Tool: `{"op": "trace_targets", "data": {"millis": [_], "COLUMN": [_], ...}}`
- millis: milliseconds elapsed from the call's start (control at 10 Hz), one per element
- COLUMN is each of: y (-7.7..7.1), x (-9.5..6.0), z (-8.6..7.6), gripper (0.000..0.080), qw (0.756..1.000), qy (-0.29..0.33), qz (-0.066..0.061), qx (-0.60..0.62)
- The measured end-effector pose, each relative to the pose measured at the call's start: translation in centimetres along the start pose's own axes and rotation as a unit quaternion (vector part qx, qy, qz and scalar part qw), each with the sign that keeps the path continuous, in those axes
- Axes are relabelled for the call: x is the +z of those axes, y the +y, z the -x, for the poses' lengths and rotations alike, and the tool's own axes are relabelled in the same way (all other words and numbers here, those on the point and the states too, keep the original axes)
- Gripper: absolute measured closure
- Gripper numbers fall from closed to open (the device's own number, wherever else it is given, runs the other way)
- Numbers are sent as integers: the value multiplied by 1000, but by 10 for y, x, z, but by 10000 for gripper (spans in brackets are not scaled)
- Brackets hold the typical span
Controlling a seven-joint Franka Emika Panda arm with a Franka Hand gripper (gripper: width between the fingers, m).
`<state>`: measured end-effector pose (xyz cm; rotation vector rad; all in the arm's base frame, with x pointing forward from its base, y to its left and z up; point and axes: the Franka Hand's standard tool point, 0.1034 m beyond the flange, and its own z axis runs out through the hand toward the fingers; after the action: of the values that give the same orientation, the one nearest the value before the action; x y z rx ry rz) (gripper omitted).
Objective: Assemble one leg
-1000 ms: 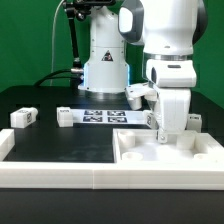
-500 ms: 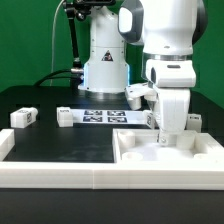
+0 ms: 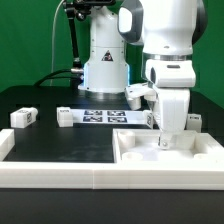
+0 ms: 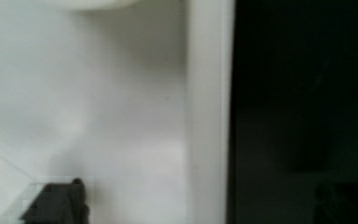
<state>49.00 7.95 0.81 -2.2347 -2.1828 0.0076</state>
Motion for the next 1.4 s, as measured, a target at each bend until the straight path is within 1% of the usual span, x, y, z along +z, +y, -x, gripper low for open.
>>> {"op": "trace_targets", "data": {"millis": [100, 200, 300, 500, 600, 800, 900, 1100, 1200, 1300, 1400], "y": [0, 0, 1, -5, -6, -7, -7, -7, -9, -13, -18], "x": [0, -3, -17, -44, -52, -47, -47, -47, -47, -48, -48], "z": [0, -2, -6, -10, -10, -9, -9, -10, -11, -18, -31], "gripper": [151, 151, 151, 151, 151, 151, 151, 151, 151, 151, 151], "qw": [1000, 1000, 1000, 999, 998, 998, 997, 988, 973, 947, 919], "qy": [0, 0, -3, -5, -5, -5, -4, -2, 10, 23, 35], "qz": [0, 2, 9, 25, 31, 27, 27, 27, 34, 41, 44], "qx": [0, 10, 22, 43, 52, 57, 66, 153, 228, 317, 389]}}
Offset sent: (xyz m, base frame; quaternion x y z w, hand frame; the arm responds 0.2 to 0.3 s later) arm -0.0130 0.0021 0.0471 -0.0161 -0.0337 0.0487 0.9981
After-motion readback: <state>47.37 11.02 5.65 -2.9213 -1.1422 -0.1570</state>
